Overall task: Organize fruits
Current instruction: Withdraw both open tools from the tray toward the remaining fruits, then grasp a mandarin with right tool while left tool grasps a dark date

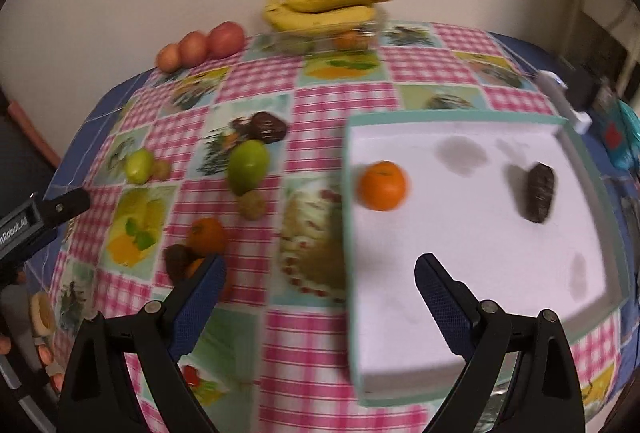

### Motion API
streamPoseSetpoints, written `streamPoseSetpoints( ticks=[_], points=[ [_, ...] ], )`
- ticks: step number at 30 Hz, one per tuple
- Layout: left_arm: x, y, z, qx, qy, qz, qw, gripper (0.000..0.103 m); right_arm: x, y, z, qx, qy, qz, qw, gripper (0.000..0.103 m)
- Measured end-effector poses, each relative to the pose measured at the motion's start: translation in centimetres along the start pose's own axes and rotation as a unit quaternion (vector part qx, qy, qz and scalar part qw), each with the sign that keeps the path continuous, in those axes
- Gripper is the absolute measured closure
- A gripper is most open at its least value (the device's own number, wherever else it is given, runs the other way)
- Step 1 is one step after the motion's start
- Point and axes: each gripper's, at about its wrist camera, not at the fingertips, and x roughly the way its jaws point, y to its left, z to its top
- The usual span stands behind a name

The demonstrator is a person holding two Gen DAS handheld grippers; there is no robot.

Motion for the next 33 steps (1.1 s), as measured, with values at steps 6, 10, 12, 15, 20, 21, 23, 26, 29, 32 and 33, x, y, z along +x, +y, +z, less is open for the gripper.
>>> streamPoseSetpoints(
  ticks=[6,10,12,15,20,21,23,26,29,32,33],
  points=[
    [-0.2,-0.2,0.3,-0.002,-0.001,-0.014,0.9999,0.0,0.9,3.0,0.2,-0.013,0.008,0.042,0.999,0.008],
    [0.2,-0.4,0.2,0.005,0.004,0.013,0.9999,0.0,1.8,4.1,-0.1,-0.014,0.023,0.057,0.998,0.016],
    [0.6,-0.1,0.1,0.001,0.014,0.022,0.9997,0.0,2.4,4.5,-0.2,-0.014,0.032,0.06,0.998,0.027],
    [1.7,0.8,-0.2,-0.02,0.038,0.025,0.9988,0.004,3.2,4.9,-0.4,-0.01,0.047,0.068,0.997,0.033],
    [3.3,1.9,-0.7,-0.05,0.078,0.021,0.9955,0.015,4.5,5.3,-0.7,-0.004,0.069,0.069,0.995,0.047],
    [3.3,2.0,-0.8,-0.053,0.08,0.018,0.9952,0.015,4.8,5.3,-0.8,-0.001,0.074,0.072,0.995,0.049],
    [3.4,1.9,-0.8,-0.055,0.083,0.014,0.9949,0.015,5.3,5.2,-0.9,0.006,0.082,0.078,0.994,0.054],
    [3.6,1.6,-0.8,-0.053,0.086,0.009,0.9948,0.015,5.7,5.1,-1.0,0.022,0.088,0.097,0.991,0.061],
    [3.7,1.3,-0.7,-0.052,0.091,0.003,0.9945,0.015,5.9,4.9,-1.0,0.033,0.093,0.114,0.989,0.067],
    [3.9,0.9,-0.9,-0.05,0.095,-0.001,0.9942,0.015,5.8,4.8,-1.0,0.035,0.094,0.117,0.988,0.068],
    [3.9,0.8,-0.9,-0.049,0.096,-0.002,0.9941,0.015,5.8,4.8,-1.0,0.034,0.094,0.117,0.988,0.068]
  ],
)
